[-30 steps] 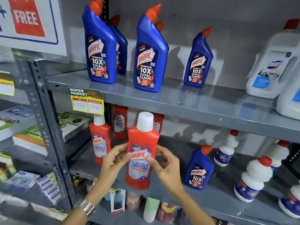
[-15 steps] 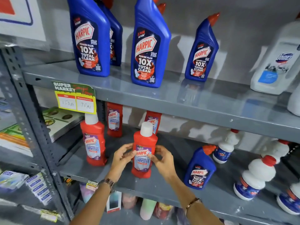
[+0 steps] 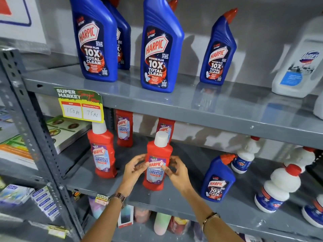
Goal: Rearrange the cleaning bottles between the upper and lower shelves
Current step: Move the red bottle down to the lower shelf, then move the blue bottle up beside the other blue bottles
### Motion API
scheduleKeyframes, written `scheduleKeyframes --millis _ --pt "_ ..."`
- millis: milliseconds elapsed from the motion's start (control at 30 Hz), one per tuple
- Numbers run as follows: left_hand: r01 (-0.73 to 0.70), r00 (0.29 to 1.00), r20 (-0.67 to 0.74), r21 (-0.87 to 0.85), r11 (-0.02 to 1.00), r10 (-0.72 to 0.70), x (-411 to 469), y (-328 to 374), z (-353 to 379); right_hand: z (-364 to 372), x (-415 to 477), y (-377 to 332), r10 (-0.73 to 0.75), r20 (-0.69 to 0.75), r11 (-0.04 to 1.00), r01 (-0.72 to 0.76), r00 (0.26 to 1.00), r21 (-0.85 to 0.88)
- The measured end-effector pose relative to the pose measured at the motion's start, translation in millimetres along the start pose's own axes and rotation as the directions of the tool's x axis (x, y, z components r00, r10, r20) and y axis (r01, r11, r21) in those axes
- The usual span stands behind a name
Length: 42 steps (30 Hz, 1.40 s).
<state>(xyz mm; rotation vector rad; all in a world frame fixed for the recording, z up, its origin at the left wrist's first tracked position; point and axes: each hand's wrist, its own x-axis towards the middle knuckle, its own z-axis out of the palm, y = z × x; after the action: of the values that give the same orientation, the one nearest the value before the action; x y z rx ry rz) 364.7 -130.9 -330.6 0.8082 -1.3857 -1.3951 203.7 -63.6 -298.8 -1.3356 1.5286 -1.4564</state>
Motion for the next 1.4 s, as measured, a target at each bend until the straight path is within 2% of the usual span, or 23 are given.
scheduleKeyframes --millis 200,333,400,500,567,633,733,833,933,1033,1167,1267,1400 --pt "0.014 1.0 -0.014 -0.022 1.0 -0.014 0 -4 2 4 -4 0 0.02 -0.019 0.998 -0.019 1.0 0.056" --pt "-0.001 0.999 -0.038 -0.026 1.0 0.0 -5 -2 6 3 -4 -2 0.003 -0.009 1.0 -0.003 1.0 0.031" --pt "-0.044 0.988 -0.151 -0.043 0.998 0.037 -15 0 15 0 -11 -3 -0.006 -0.023 1.0 0.006 1.0 0.018" --pt "-0.126 0.903 -0.417 -0.037 0.991 0.1 -43 -5 39 -11 -27 3 -0.015 -0.147 0.999 0.01 0.989 -0.035" --pt "-0.158 0.878 -0.463 -0.042 0.987 0.121 -66 -16 60 -26 -40 7 -0.087 -0.236 0.993 0.066 0.968 -0.095" --pt "-0.147 0.9 -0.421 -0.04 0.988 0.117 -81 -28 85 -45 -55 6 -0.148 -0.338 0.986 0.11 0.93 -0.128" --pt "-0.123 0.952 -0.284 -0.02 0.992 0.112 -81 -32 125 -82 -75 5 -0.238 -0.481 0.967 0.163 0.844 -0.194" --pt "-0.085 0.986 -0.141 0.007 0.996 0.086 -64 -25 163 -123 -82 14 -0.248 -0.564 0.959 0.12 0.788 -0.255" --pt "-0.033 0.999 -0.03 0.036 0.999 0.034 -45 -27 190 -157 -81 26 -0.136 -0.557 0.979 0.026 0.819 -0.2" --pt "0.031 0.998 0.057 0.073 0.997 -0.035 -34 -32 207 -179 -77 37 -0.03 -0.443 0.984 -0.051 0.896 -0.169" --pt "0.059 0.993 0.095 0.073 0.996 -0.066 -29 -35 216 -191 -67 40 0.034 -0.341 0.984 -0.092 0.939 -0.156" --pt "0.069 0.994 0.076 0.082 0.994 -0.075 -26 -34 218 -188 -62 39 0.019 -0.314 0.981 -0.078 0.949 -0.179" --pt "0.08 0.994 0.061 0.11 0.991 -0.087 -27 -27 217 -178 -61 37 0.003 -0.386 0.982 -0.074 0.922 -0.171"
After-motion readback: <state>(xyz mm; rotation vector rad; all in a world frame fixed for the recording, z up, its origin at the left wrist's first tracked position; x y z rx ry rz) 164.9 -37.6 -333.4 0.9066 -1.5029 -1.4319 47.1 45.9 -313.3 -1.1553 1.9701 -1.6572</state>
